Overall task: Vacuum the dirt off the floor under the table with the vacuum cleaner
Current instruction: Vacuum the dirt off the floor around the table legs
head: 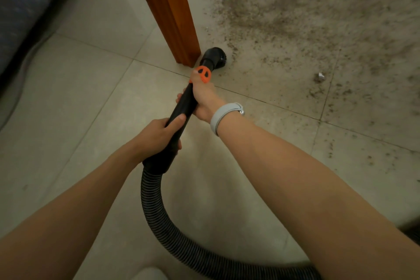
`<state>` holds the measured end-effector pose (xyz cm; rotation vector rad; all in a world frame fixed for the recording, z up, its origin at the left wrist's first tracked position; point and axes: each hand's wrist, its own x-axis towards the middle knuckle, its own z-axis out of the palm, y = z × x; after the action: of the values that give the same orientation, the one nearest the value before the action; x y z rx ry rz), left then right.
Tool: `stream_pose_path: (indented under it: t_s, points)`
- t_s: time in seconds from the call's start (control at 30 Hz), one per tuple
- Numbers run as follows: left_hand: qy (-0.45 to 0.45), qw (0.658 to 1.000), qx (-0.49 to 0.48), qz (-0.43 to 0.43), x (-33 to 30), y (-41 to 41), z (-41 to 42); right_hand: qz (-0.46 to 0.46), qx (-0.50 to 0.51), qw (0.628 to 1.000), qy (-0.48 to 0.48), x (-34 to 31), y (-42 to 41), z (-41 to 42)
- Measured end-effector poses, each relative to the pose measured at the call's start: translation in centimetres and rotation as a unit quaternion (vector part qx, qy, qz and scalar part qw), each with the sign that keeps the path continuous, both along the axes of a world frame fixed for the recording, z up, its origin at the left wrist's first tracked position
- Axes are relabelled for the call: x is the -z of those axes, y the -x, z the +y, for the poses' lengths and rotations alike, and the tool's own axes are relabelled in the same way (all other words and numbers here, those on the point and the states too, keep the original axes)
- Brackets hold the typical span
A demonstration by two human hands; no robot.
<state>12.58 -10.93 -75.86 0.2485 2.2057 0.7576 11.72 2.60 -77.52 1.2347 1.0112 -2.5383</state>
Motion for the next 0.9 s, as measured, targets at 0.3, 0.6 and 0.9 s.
stream_pose_path:
  t_s: [0.3, 0.6, 0.9]
  points:
    - [-0.006, 1.000, -0.007, -0.016, -0.8, -3.6, -1.8, -0.008, -0.017, 1.000, 0.015, -0.3, -3.1, -1.6]
    - [-0.008, 1.000, 0.017, -0.023, -1.2, -5.1, -1.8, -0.020, -0.003, 0.999, 0.043, -0.3, -5.2, -1.3]
    - [-0.015, 0.999, 0.031, -0.003, -0.6, -2.4, 1.3, -0.013, -0.004, 1.000, 0.001, -0.1, -3.5, 1.6]
